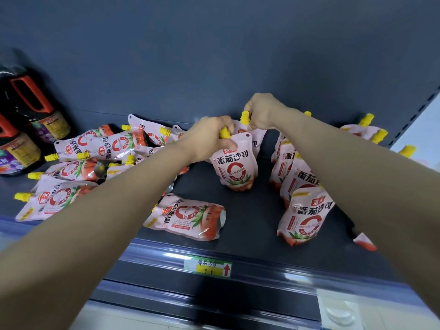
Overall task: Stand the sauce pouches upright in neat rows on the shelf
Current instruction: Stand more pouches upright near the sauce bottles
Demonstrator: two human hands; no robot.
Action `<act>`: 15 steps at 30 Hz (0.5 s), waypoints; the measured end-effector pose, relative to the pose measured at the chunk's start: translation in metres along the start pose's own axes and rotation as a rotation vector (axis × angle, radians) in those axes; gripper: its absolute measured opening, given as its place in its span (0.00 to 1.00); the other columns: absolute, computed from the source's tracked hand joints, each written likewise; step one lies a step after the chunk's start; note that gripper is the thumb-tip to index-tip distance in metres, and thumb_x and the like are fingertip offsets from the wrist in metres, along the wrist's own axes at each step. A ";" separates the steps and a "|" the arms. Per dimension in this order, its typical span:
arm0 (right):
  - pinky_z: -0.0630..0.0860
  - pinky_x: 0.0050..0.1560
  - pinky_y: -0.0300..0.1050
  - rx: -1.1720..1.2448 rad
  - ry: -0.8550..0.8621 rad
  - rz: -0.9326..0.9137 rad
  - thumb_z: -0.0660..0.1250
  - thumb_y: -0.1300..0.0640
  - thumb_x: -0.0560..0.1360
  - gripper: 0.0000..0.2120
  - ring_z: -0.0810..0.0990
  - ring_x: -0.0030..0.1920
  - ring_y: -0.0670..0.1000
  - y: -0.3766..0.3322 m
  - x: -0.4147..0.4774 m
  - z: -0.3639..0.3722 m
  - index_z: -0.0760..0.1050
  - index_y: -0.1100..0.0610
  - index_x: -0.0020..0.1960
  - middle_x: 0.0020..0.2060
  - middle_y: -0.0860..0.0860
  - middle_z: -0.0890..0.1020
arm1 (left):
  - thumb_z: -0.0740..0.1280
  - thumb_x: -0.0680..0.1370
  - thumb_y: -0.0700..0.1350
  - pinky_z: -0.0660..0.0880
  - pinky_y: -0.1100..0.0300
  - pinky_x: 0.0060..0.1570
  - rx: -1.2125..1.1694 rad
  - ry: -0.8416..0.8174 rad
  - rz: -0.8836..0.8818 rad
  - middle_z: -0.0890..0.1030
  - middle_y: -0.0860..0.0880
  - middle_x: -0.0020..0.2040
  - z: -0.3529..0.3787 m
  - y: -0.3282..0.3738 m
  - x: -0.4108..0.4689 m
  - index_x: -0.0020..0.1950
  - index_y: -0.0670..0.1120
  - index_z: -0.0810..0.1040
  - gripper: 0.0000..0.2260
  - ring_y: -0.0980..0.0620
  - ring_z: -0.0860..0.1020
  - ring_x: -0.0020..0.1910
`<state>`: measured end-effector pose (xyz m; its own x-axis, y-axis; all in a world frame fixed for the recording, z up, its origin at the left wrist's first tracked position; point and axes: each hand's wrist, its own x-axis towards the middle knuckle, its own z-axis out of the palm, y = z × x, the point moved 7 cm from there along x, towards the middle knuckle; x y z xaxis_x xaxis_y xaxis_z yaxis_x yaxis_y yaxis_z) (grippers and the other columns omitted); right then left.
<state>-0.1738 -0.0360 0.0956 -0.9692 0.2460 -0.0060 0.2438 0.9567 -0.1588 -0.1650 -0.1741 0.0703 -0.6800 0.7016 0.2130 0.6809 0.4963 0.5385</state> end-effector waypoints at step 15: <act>0.67 0.35 0.43 -0.081 0.114 0.072 0.63 0.66 0.73 0.16 0.71 0.40 0.58 0.023 0.004 -0.008 0.64 0.58 0.29 0.29 0.53 0.67 | 0.72 0.70 0.43 0.64 0.59 0.31 0.039 0.074 -0.261 0.70 0.49 0.26 0.012 -0.015 0.003 0.26 0.47 0.68 0.16 0.46 0.69 0.32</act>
<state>-0.1718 -0.0118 0.1002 -0.9402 0.3259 0.0988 0.3188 0.9443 -0.0814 -0.1737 -0.1729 0.0529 -0.8508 0.5089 0.1309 0.4891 0.6760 0.5512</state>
